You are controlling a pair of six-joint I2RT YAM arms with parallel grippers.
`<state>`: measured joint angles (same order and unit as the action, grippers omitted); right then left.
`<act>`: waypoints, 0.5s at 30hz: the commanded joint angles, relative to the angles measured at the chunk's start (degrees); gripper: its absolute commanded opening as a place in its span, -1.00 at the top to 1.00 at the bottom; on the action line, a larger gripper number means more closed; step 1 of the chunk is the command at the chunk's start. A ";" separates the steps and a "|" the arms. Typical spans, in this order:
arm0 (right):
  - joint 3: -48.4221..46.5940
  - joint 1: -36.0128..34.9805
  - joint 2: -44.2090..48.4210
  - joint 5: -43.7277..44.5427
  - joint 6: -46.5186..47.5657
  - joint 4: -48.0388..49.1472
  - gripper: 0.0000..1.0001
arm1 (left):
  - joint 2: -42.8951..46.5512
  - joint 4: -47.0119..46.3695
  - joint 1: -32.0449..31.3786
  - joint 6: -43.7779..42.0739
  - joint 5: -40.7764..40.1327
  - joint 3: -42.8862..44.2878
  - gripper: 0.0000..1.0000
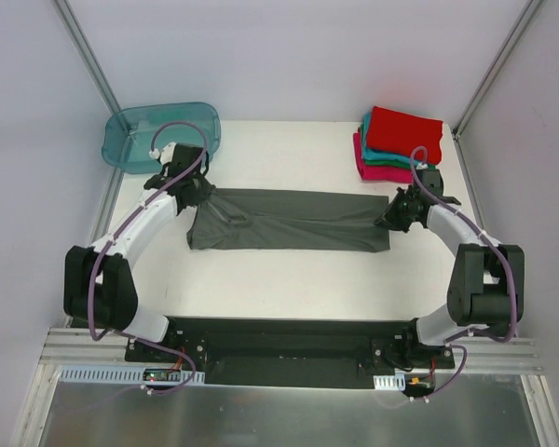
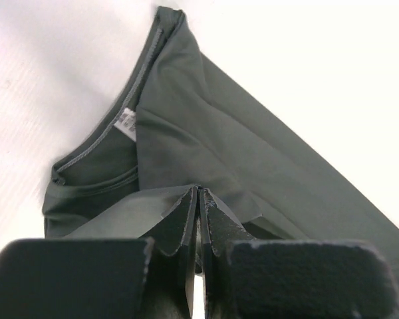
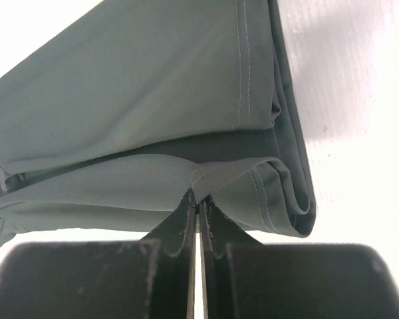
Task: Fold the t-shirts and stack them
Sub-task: Fold the other side of the tshirt into a rectangle
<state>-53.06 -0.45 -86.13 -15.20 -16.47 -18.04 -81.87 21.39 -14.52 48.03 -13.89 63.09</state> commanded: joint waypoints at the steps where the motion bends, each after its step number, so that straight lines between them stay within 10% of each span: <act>1: -3.98 0.10 -2.81 2.36 -0.67 1.87 0.99 | -5.22 -2.40 0.46 -5.49 3.25 6.07 1.00; 10: -3.98 0.10 -3.52 8.42 -1.20 4.07 0.99 | -16.65 -1.44 2.48 -8.39 4.49 13.19 0.97; 15: -7.58 0.10 -5.10 10.72 -0.85 1.35 0.33 | -22.28 2.42 4.33 -10.24 4.14 20.57 -0.20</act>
<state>-55.94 -0.45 -90.39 -7.62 -17.47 -16.21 -101.62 20.58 -11.75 40.05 -9.17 76.88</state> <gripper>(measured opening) 0.200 0.427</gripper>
